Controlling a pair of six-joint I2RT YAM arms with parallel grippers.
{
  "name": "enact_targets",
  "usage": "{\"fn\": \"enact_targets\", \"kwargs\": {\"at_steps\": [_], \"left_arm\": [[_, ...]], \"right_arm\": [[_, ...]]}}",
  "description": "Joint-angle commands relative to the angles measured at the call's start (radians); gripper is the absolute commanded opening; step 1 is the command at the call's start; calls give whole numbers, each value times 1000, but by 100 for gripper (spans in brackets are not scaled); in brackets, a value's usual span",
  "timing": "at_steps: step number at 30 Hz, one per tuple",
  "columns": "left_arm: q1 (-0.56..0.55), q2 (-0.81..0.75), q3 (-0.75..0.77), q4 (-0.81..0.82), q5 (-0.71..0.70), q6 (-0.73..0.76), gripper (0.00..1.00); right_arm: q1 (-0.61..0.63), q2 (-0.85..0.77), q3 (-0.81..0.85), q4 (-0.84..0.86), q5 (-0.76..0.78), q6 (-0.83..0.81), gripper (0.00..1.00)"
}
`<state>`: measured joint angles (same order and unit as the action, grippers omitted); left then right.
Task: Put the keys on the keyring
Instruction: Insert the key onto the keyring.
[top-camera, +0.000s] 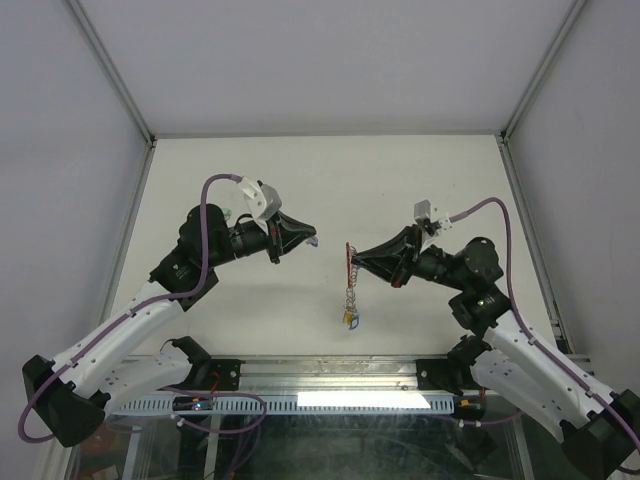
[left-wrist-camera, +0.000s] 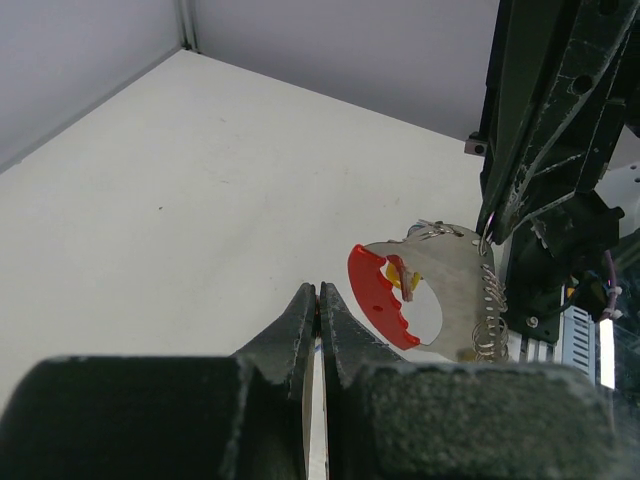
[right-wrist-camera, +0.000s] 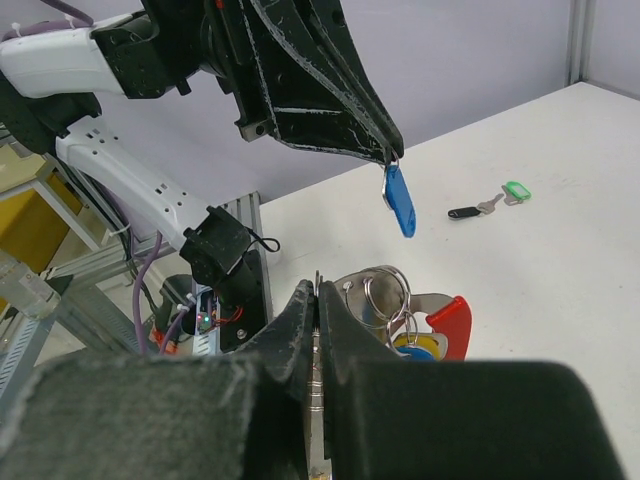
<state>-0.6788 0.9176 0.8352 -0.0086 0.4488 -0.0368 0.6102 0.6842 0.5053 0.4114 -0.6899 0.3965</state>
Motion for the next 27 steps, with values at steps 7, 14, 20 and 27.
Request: {"fn": "enact_targets", "kwargs": {"at_steps": [7, 14, 20, 27], "left_arm": [[6, -8, 55, 73, 29, 5, 0], [5, 4, 83, 71, 51, -3, 0], [6, 13, 105, 70, 88, 2, 0], [6, 5, 130, 97, 158, 20, 0]], "right_arm": [[-4, 5, 47, 133, -21, 36, 0], [-4, 13, 50, 177, -62, 56, 0], [-4, 29, 63, 256, -121, 114, 0], [-3, 29, 56, 413, -176, 185, 0]]}}
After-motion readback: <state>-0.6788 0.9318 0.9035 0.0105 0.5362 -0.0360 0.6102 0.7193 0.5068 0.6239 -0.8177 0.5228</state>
